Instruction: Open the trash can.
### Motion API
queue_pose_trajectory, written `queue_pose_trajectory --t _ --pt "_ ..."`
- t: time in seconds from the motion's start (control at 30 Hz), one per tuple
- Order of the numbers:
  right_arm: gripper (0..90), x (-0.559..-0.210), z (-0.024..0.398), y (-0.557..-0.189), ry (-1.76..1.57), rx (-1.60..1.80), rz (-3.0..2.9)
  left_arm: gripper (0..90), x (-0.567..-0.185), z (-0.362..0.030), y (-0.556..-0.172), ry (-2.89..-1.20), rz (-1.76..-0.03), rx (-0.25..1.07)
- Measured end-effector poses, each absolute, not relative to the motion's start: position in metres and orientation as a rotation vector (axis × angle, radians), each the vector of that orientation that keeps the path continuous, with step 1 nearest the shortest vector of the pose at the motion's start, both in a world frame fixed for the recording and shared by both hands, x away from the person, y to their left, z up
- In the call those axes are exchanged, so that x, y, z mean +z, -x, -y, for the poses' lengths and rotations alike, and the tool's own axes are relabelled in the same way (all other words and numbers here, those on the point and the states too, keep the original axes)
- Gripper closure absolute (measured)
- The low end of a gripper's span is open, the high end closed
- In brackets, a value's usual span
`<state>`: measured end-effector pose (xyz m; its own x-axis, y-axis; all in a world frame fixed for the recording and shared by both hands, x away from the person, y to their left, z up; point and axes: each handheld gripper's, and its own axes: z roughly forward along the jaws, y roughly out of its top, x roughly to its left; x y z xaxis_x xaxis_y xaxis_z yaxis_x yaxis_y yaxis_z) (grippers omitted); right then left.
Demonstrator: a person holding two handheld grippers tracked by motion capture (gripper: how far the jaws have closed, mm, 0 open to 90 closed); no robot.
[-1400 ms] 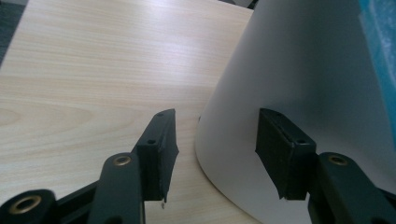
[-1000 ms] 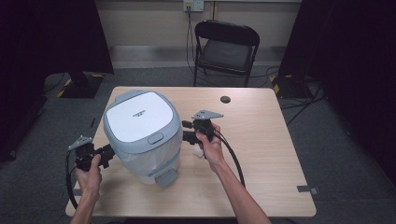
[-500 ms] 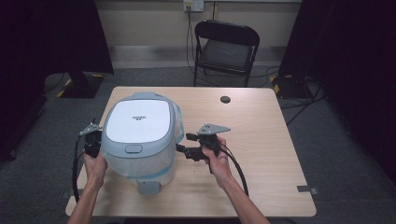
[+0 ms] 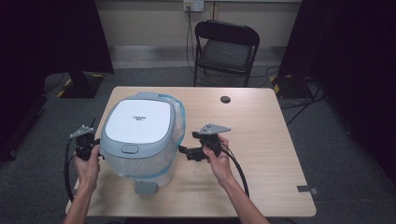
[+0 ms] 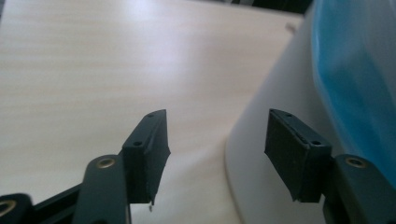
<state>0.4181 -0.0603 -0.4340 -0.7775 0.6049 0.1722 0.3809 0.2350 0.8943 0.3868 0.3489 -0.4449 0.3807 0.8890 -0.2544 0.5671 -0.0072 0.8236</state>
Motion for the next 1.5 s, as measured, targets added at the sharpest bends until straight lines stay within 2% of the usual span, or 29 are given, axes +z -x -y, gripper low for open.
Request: queue_pose_trajectory --t 0.27,0.4,0.5,0.7,0.87,1.0,1.3,1.33,1.4,1.43,1.5 --pt "17.7 -0.437 0.062 -0.423 -1.016 1.546 -2.206 36.9 -0.455 -0.353 -0.344 -1.674 -1.254 0.393" --pt "17.6 -0.437 0.053 -0.429 -1.032 1.579 -2.201 36.2 -0.457 -0.352 -0.33 -1.729 -1.227 0.402" --pt "21.5 -0.434 0.047 -0.433 -1.052 1.584 -2.165 35.6 -0.46 -0.351 -0.317 -1.721 -1.217 0.385" --pt "19.9 -0.437 0.045 -0.447 -1.096 1.594 -2.148 33.8 -0.461 -0.338 -0.297 -1.729 -1.197 0.334" --pt "18.4 -0.442 0.05 -0.451 -1.092 1.522 -2.175 36.1 -0.453 -0.329 -0.276 -1.749 -1.126 0.334" --pt "18.4 -0.445 0.063 -0.451 -1.144 1.511 -2.17 40.4 -0.455 -0.322 -0.267 -1.781 -1.077 0.299" --pt "18.3 -0.453 0.096 -0.449 -1.202 1.444 -2.197 72.1 -0.471 -0.285 -0.261 -1.85 -0.944 0.243" --pt "18.0 -0.455 0.098 -0.448 -1.205 1.44 -2.215 72.1 -0.473 -0.281 -0.263 -1.855 -0.935 0.247" --pt "17.5 -0.46 0.102 -0.447 -1.2 1.436 -2.235 79.3 -0.477 -0.276 -0.265 -1.858 -0.939 0.247" --pt "18.0 -0.464 0.104 -0.447 -1.206 1.415 -2.232 79.4 -0.479 -0.272 -0.265 -1.882 -0.948 0.299" --pt "18.0 -0.468 0.107 -0.447 -1.224 1.398 -2.235 80.6 -0.48 -0.273 -0.268 -1.857 -0.953 0.269"
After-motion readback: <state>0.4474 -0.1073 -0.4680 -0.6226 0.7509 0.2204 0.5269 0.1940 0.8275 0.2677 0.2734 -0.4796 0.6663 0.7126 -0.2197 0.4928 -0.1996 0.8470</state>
